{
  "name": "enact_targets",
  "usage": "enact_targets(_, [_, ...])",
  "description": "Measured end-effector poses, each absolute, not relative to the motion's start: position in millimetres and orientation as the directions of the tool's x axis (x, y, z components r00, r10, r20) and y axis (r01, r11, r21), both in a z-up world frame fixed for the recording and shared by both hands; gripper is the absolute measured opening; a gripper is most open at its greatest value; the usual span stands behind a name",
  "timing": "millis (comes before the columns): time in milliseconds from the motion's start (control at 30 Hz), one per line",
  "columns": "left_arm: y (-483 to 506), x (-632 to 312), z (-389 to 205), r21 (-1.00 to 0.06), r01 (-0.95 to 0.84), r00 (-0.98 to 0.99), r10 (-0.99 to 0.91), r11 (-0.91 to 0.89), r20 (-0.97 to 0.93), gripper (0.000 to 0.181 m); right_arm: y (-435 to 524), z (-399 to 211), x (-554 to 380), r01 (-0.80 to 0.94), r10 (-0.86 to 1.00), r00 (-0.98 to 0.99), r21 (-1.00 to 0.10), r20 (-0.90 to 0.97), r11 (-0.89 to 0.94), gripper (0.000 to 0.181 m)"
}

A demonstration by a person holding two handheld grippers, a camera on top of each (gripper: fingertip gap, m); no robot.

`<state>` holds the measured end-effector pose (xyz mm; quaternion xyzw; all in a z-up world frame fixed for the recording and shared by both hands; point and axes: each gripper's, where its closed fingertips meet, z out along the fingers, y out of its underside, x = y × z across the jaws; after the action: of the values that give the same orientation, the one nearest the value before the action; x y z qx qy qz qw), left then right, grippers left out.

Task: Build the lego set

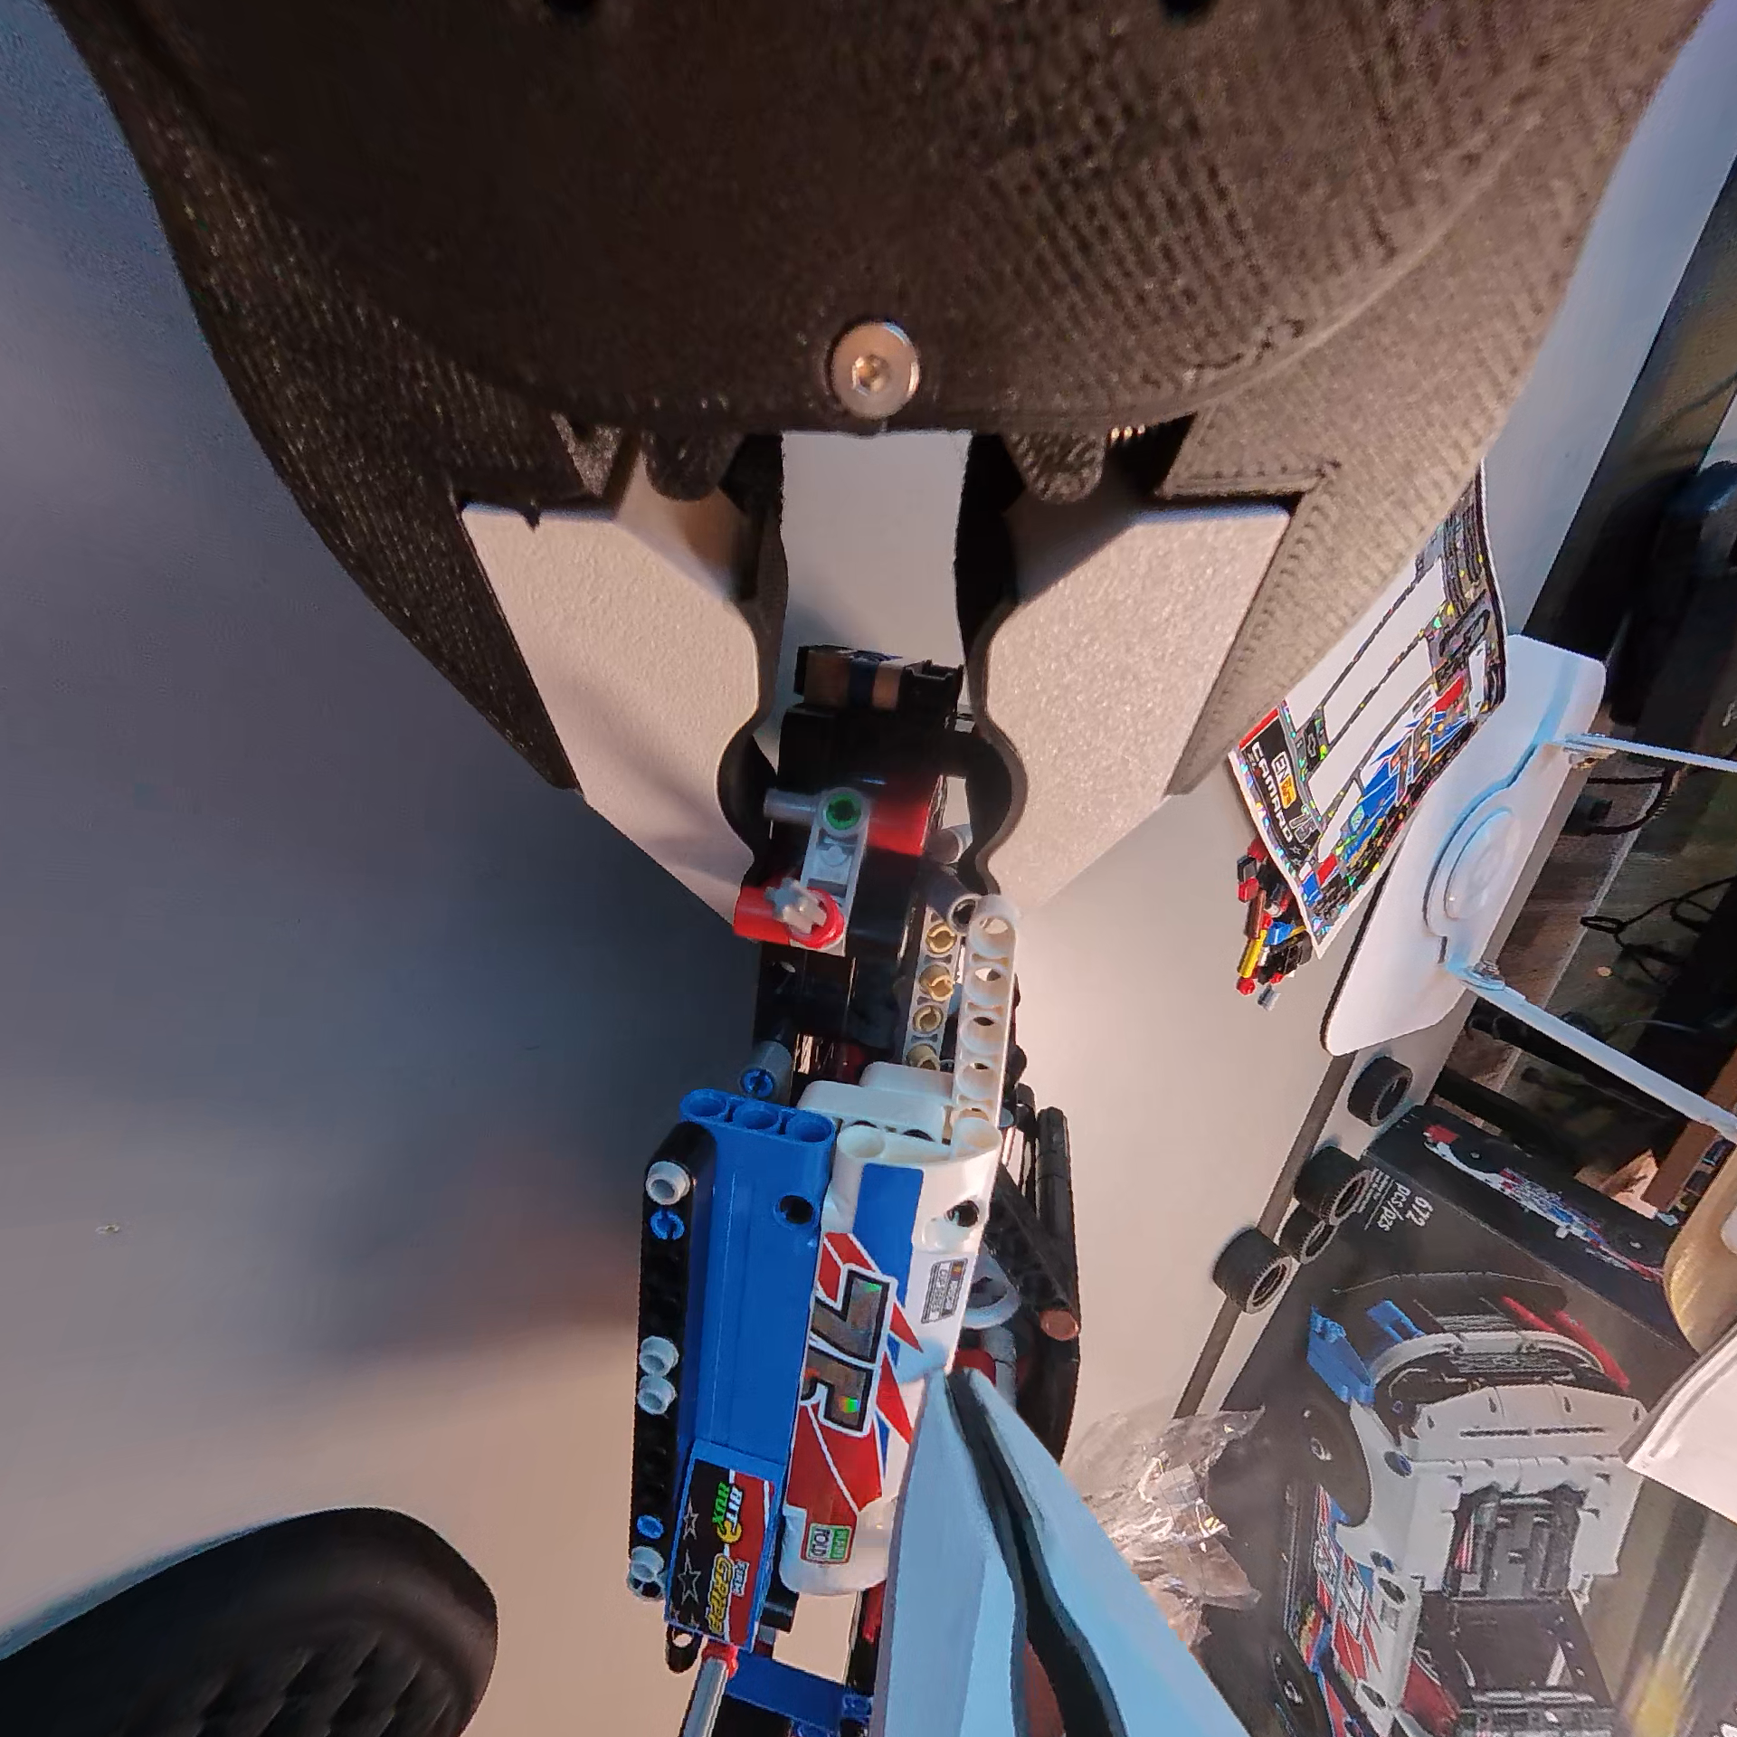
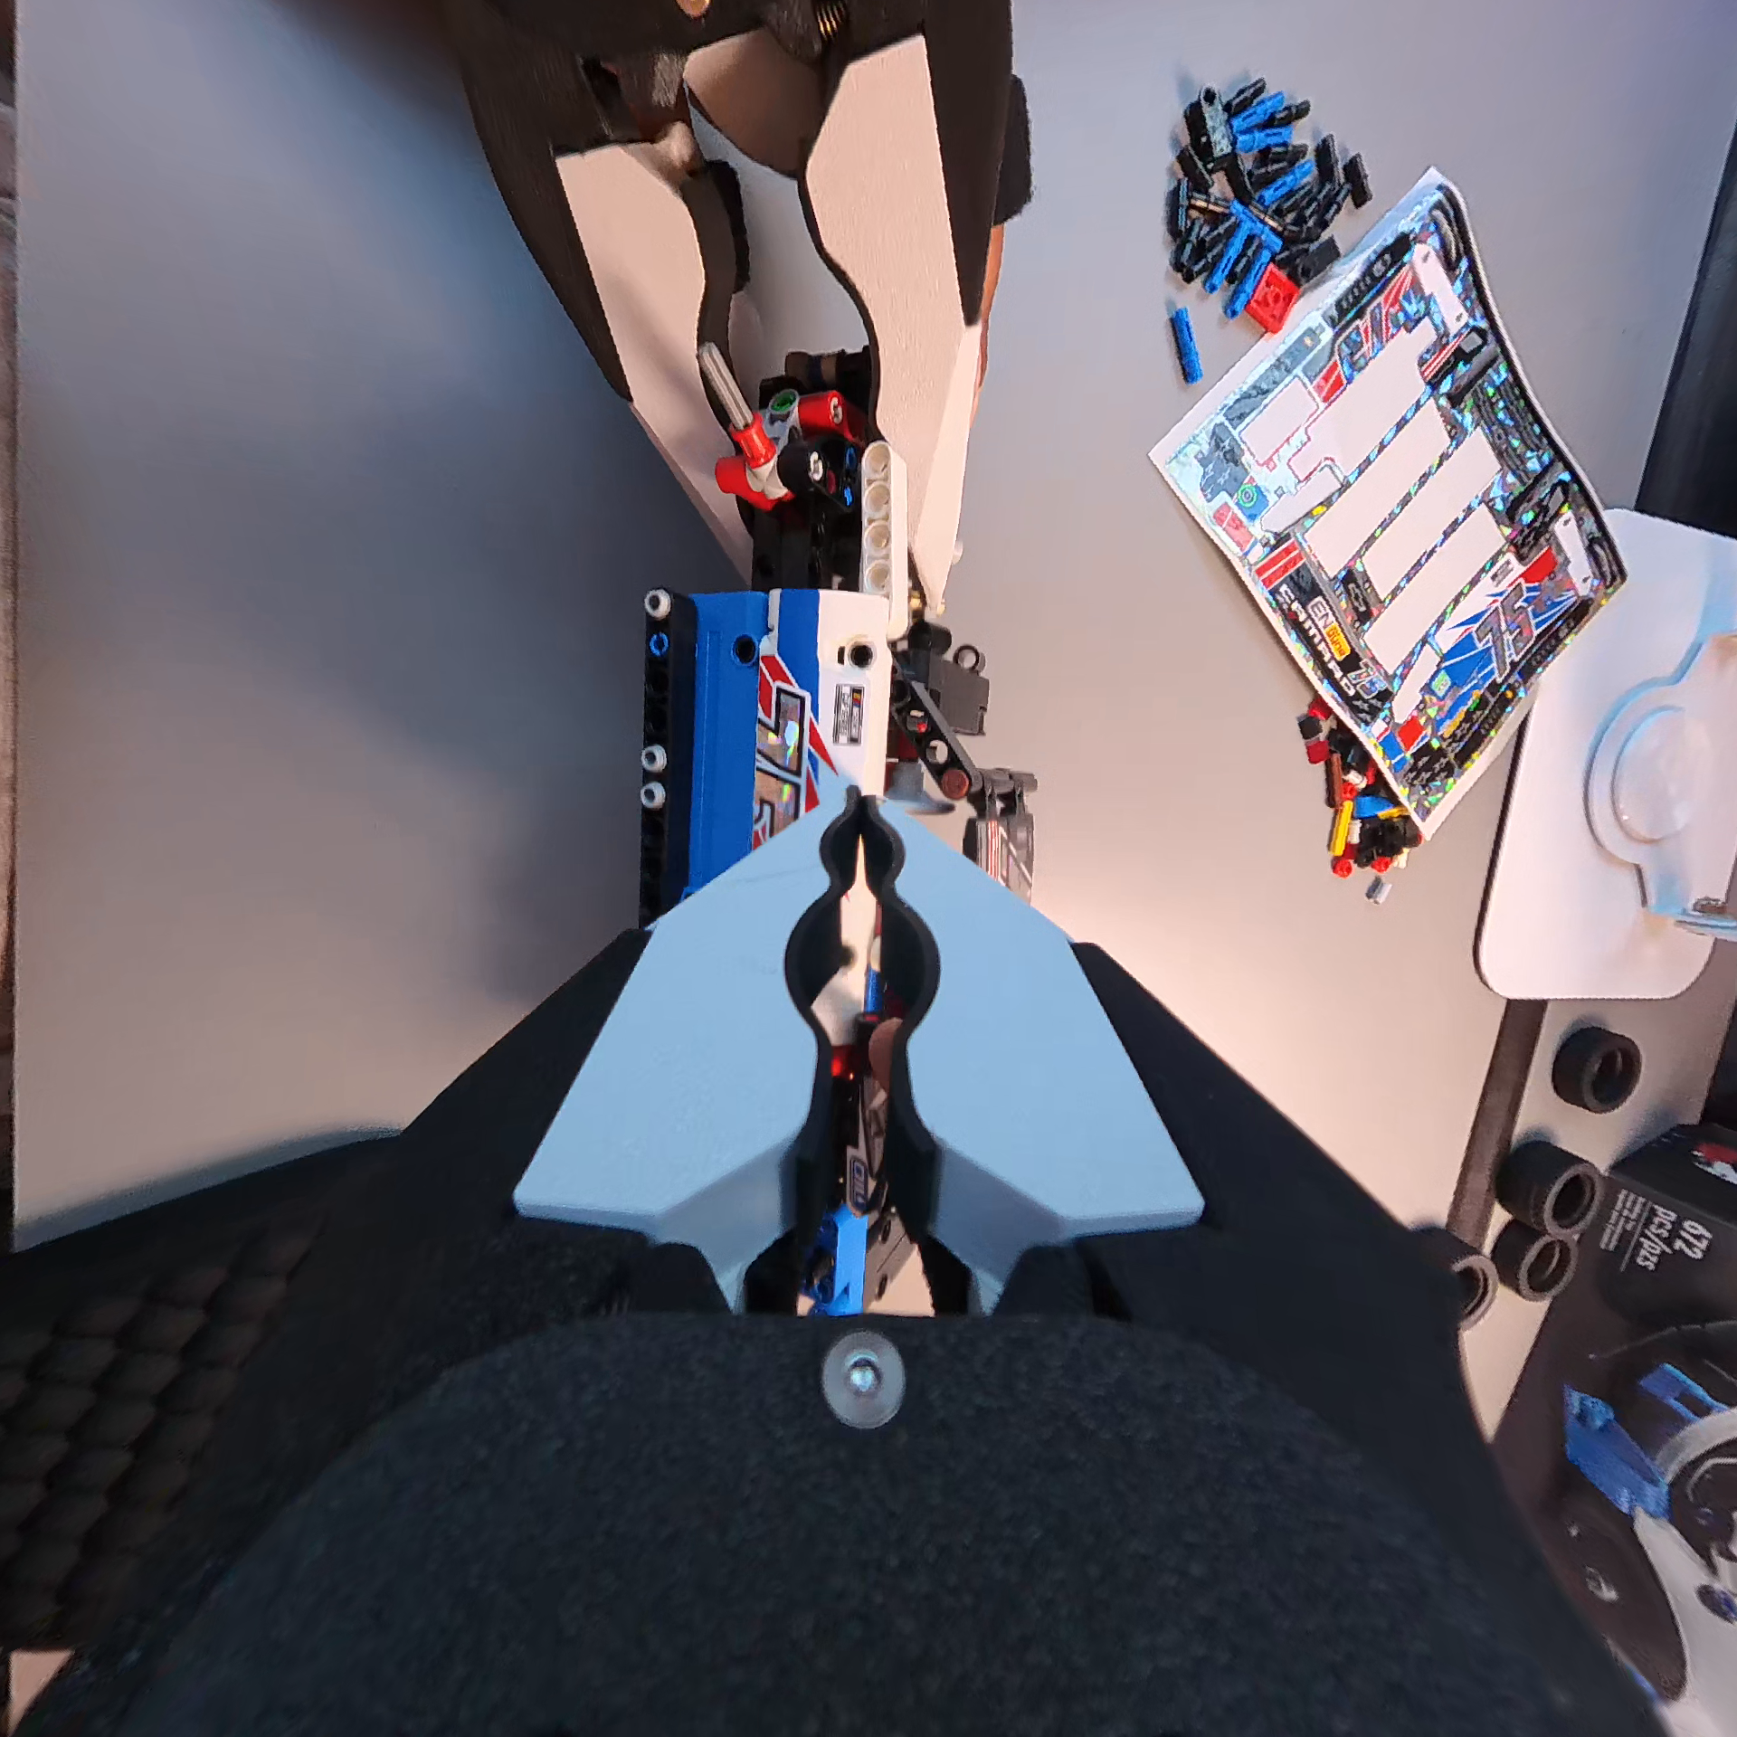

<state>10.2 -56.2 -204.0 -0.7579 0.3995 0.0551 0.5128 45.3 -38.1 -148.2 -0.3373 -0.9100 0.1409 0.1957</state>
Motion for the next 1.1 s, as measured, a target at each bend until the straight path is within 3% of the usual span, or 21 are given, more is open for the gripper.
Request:
enact_targets(433, [-56,10,-203,-0.734,-0.661,0.675,-0.55,-0.157,-0.491,0.036,-59,-148,24,0.501,0.631,-0.724,-0.416,0.279,0.759,0.0])
enact_targets(667, [-56,10,-204,-0.731,-0.665,0.671,-0.554,-0.155,-0.493,0.036,-59,-151,44,0.537,0.64,-0.751,-0.41,0.166,0.737,0.0])
enact_targets(1100, [-56,10,-204,-0.73,-0.665,0.673,-0.551,-0.16,-0.493,0.036,-79,-151,22,0.511,0.62,-0.77,-0.435,0.15,0.741,0.0])
